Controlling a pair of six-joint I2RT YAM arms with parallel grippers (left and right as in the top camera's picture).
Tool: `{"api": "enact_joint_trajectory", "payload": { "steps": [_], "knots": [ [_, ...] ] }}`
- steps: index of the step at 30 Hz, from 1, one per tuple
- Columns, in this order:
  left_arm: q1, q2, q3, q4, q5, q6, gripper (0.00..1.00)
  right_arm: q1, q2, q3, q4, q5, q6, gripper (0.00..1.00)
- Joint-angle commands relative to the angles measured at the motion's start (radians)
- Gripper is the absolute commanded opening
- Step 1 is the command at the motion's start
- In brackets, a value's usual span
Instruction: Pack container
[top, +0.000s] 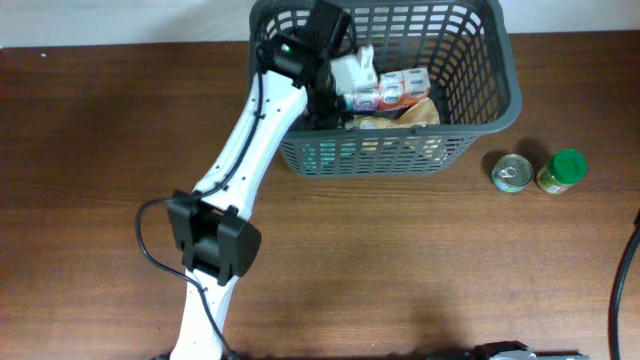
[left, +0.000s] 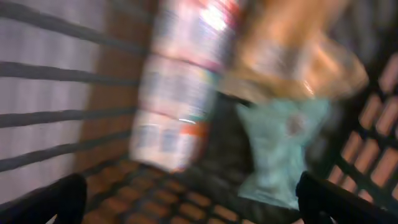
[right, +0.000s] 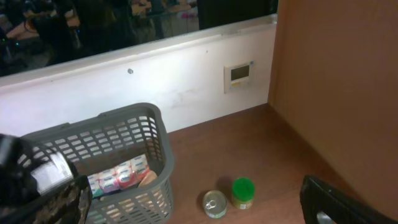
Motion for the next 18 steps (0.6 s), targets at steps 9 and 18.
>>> {"api": "enact_joint_trajectory", "payload": {
  "steps": [9,18],
  "knots": [
    [0.093,-0.215,0.475,-0.139,-0.152,-0.283,0.99,0.002,-0.001,0.0,0.002,0.016,0.012,0.99],
    [0.491,-0.242,0.415,-0.307,-0.248,-0.686,0.99,0.002,-0.001,0.0,0.039,0.016,0.012,0.99]
  ]
}}
